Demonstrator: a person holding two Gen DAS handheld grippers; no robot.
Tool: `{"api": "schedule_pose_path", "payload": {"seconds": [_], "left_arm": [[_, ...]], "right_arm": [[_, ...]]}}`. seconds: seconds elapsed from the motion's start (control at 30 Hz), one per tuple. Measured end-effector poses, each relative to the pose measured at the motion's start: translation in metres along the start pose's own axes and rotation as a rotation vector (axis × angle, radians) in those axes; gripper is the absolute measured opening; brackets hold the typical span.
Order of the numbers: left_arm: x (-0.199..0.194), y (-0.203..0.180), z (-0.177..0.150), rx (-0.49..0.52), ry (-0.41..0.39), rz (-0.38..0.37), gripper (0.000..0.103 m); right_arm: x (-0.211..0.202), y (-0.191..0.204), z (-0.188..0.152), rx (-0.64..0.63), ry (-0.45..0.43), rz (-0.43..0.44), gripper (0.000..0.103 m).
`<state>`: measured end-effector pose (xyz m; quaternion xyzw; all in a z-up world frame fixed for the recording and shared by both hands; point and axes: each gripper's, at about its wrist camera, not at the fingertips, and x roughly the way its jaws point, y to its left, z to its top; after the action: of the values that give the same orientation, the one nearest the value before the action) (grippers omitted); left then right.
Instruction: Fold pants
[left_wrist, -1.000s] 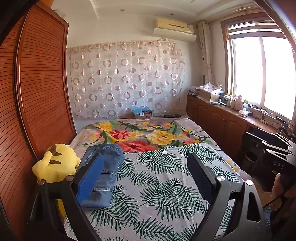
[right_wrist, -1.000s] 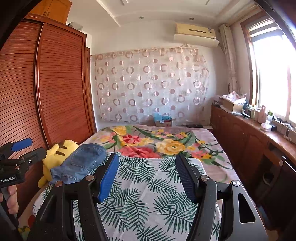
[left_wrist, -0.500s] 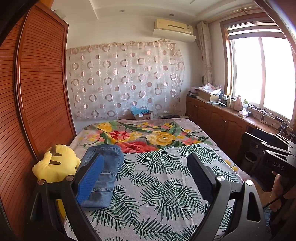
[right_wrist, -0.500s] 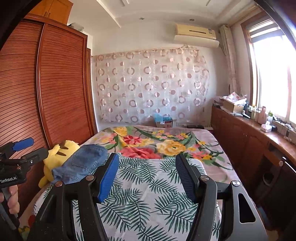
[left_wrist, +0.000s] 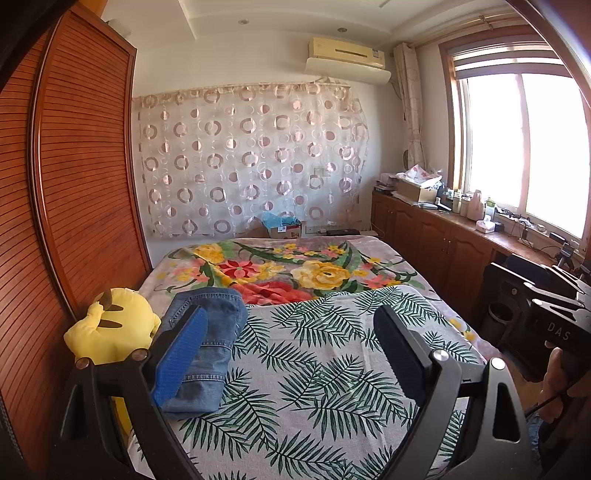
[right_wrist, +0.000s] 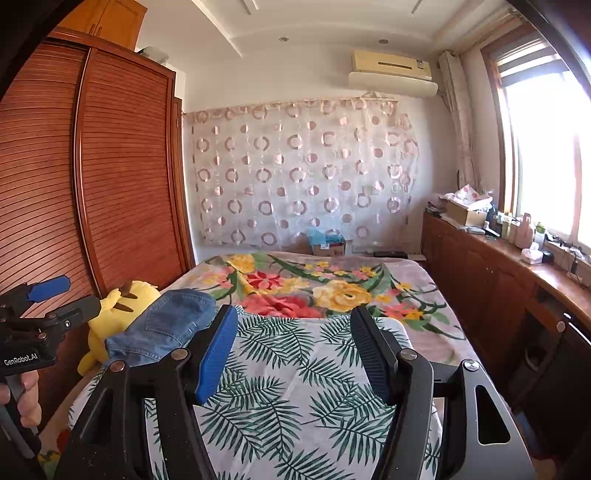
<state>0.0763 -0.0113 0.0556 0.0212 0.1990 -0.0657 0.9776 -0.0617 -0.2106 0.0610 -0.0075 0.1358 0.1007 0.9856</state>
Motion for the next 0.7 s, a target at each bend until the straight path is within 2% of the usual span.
{"api": "schedule_pose_path", "payload": {"seconds": [0.7], "left_arm": [[-0.0016, -0.0009, 0.0002, -0.002, -0.001, 0.0, 0.092]], "right_arm": [[-0.0009, 0.0042, -0.0032, 0.001, -0.005, -0.003, 0.065]]}}
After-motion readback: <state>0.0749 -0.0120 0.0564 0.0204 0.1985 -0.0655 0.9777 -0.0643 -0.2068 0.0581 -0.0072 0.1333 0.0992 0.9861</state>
